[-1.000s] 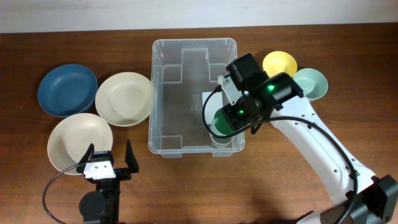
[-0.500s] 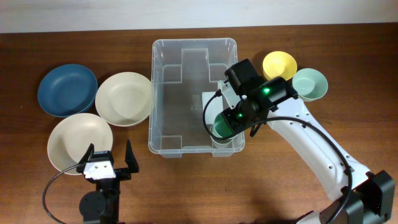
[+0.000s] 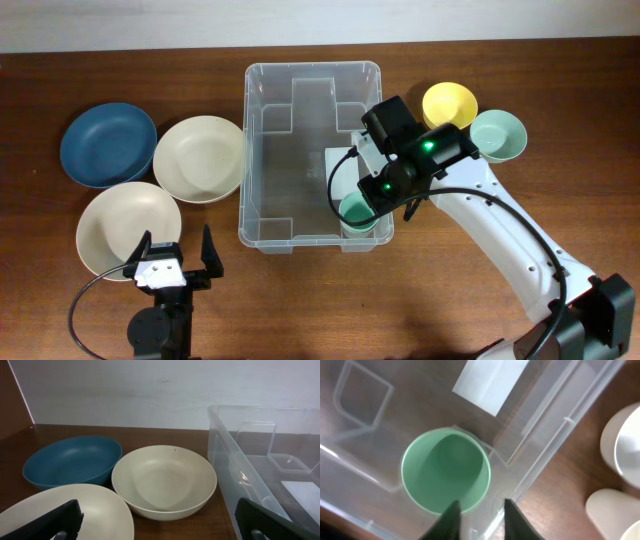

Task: Pack container
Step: 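Carry the mint-green cup into the bin and release it, then move the right gripper back to the white cup near the front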

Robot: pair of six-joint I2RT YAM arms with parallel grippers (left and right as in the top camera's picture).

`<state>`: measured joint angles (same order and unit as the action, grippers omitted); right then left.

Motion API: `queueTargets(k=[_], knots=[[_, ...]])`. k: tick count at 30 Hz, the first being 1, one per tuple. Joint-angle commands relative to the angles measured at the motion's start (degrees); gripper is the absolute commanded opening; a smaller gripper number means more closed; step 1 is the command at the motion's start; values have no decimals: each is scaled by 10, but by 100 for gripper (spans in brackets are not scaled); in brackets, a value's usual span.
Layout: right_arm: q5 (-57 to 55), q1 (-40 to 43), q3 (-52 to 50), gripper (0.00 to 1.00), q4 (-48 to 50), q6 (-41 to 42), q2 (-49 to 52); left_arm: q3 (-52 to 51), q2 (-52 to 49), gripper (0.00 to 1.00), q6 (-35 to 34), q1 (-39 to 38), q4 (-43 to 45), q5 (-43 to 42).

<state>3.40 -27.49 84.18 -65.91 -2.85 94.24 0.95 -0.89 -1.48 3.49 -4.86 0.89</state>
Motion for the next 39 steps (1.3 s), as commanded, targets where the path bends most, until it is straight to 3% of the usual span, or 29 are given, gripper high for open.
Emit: queueTargets(k=[1, 13, 27, 34, 39], knots=[[-7, -2, -4, 33, 2, -2, 1, -4, 5, 100, 7, -3, 1, 4], [-30, 34, 37, 34, 54, 37, -1, -4, 5, 100, 7, -3, 1, 4], [-30, 299, 80, 38, -83, 93, -23, -4, 5, 100, 7, -3, 1, 4], [2, 395, 39, 38, -36, 98, -15, -4, 5, 100, 7, -3, 1, 4], [23, 405, -27, 38, 20, 98, -10, -4, 5, 100, 7, -3, 1, 4]])
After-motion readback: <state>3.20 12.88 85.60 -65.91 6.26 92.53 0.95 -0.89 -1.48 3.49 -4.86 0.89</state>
